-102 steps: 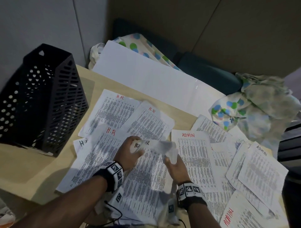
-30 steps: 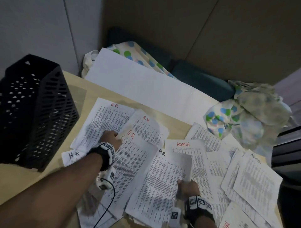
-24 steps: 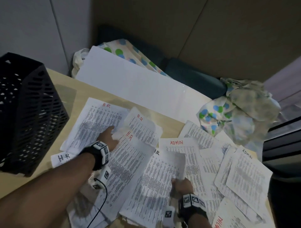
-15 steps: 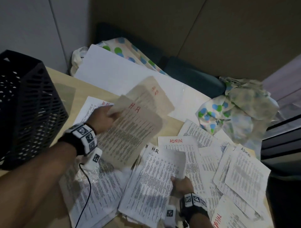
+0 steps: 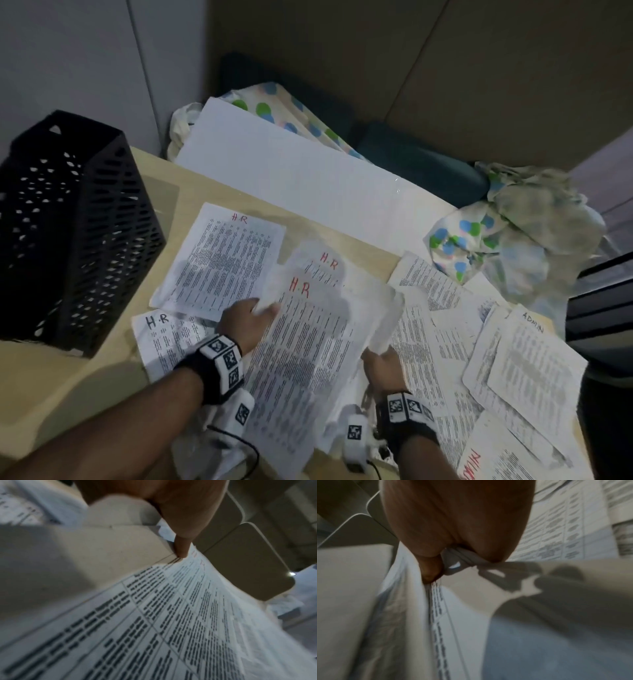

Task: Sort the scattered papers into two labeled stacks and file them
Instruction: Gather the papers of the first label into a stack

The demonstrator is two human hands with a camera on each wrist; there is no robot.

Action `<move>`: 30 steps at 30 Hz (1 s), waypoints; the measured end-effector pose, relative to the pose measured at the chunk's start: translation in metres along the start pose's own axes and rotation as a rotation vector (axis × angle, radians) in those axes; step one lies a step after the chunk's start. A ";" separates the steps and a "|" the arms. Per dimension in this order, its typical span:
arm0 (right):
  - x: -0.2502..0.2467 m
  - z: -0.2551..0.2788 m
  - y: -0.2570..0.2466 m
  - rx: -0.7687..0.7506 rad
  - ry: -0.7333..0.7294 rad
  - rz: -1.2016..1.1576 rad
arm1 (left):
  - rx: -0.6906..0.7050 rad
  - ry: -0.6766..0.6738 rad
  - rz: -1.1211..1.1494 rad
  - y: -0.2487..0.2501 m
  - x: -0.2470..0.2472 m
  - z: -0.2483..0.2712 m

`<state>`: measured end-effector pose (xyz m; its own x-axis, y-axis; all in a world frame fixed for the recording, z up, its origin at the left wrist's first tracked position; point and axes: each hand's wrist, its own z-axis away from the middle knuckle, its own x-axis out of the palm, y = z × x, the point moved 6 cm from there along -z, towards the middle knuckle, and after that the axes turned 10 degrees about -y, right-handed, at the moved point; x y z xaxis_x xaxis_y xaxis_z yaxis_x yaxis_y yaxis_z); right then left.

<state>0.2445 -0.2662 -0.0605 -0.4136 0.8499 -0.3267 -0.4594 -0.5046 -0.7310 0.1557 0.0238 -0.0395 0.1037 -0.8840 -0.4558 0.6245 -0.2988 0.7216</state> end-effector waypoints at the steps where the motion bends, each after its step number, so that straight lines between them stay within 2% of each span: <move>1: 0.005 0.000 0.000 0.013 -0.017 0.013 | -0.020 -0.012 -0.009 -0.008 0.005 0.002; 5: 0.016 0.005 0.010 0.036 -0.054 0.058 | -0.011 -0.117 -0.100 -0.025 0.016 0.010; 10: 0.017 0.004 0.024 0.041 -0.049 0.014 | 0.043 -0.077 0.039 -0.027 0.012 0.011; 12: 0.015 0.002 0.027 0.051 -0.015 0.007 | 0.035 -0.087 0.004 -0.025 0.014 0.015; 15: 0.014 0.000 0.027 0.061 -0.008 0.042 | 0.017 -0.188 -0.173 -0.030 0.021 0.022; 20: 0.015 0.003 0.017 0.044 -0.031 0.062 | 0.019 -0.213 -0.133 -0.031 0.027 0.011; 22: 0.019 0.003 0.012 -0.015 -0.035 0.071 | -0.009 -0.260 -0.278 -0.034 0.034 0.005; 26: 0.027 0.008 -0.002 -0.189 -0.108 -0.072 | -0.042 -0.350 -0.512 -0.039 0.039 0.001; 28: 0.026 0.006 -0.007 -0.241 -0.122 0.076 | -0.029 -0.301 -0.492 -0.029 0.034 -0.001; 30: 0.027 0.003 -0.008 -0.257 -0.158 0.244 | 0.064 -0.121 -0.377 -0.014 0.021 -0.004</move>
<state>0.2350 -0.2390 -0.0618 -0.6120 0.6650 -0.4280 -0.1283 -0.6175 -0.7760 0.1519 0.0109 -0.0609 -0.2180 -0.7431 -0.6326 0.5512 -0.6287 0.5486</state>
